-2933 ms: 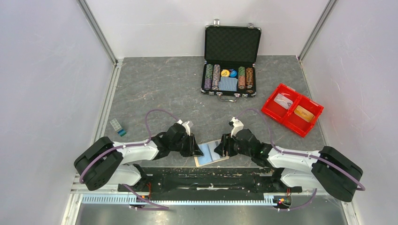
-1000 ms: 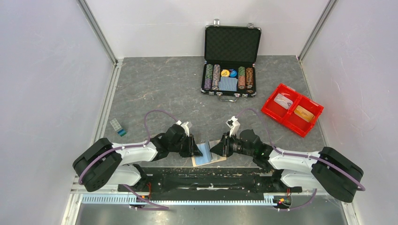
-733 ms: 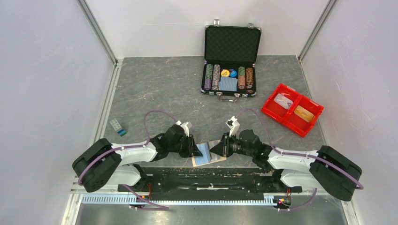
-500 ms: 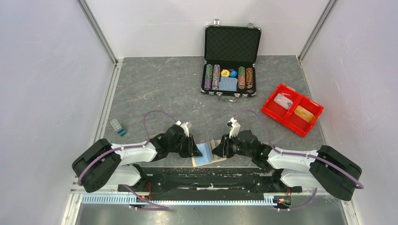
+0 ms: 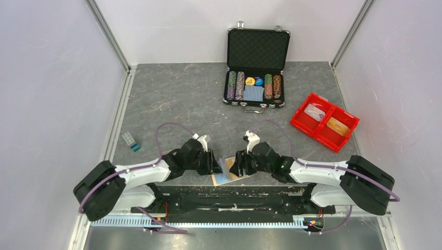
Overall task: Take the credit cards out of the card holder
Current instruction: Remove the credit card from the card holder.
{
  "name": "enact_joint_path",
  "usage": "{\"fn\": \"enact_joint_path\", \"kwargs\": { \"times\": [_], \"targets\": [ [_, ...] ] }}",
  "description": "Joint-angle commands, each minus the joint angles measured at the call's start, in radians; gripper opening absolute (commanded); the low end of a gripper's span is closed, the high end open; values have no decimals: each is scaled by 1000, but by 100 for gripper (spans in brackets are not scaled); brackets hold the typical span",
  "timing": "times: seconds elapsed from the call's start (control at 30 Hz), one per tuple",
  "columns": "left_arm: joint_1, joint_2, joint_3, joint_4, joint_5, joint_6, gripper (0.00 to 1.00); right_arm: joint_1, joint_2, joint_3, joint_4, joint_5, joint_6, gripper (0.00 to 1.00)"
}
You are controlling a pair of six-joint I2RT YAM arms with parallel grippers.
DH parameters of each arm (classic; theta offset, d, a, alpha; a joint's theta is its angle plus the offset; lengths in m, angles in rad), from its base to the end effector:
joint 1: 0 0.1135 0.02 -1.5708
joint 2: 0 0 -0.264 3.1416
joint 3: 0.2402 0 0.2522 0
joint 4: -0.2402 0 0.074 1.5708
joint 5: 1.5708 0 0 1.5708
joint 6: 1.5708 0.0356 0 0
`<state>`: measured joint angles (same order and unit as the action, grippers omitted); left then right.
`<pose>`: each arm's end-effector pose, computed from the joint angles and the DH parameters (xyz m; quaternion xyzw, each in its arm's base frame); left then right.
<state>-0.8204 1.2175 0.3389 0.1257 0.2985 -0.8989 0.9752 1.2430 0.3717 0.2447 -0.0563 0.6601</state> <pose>0.1356 -0.1607 0.1370 0.0235 0.9090 -0.3870 0.1533 0.1259 0.1893 0.1504 -0.1523 0.8772 0.3488 0.2926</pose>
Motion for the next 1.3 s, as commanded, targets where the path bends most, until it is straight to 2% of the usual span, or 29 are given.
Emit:
{"fn": "enact_joint_path", "kwargs": {
  "times": [0.0, 0.2, 0.43, 0.53, 0.63, 0.77, 0.87, 1.03, 1.27],
  "targets": [
    [-3, -118, 23, -130, -106, -3, 40, 27, 33, 68, -62, 50, -32, 70],
    [-2, -262, 35, -252, -207, -12, 43, 49, 47, 112, -141, 133, -49, 77],
    [-2, -287, 55, -258, -176, -7, 43, 49, -25, 155, -255, 204, -74, 77],
    [-2, -265, 41, -208, -141, 3, 39, 49, -73, 163, -281, 199, -82, 76],
    [-2, -212, 28, -153, -99, 14, 33, 49, -102, 163, -262, 166, -86, 71],
    [-2, -129, 16, -55, -43, 20, 23, 48, -102, 136, -149, 93, -83, 53],
    [-3, -78, 17, -25, -29, 24, 19, 44, -69, 121, -79, 27, -74, 44],
    [-2, -32, 2, -23, -48, 35, 14, 12, -8, 78, 45, -70, -43, 42],
    [-2, 3, -29, -15, -66, 35, 14, -27, 57, 25, 158, -148, -13, 40]
  ]
}}
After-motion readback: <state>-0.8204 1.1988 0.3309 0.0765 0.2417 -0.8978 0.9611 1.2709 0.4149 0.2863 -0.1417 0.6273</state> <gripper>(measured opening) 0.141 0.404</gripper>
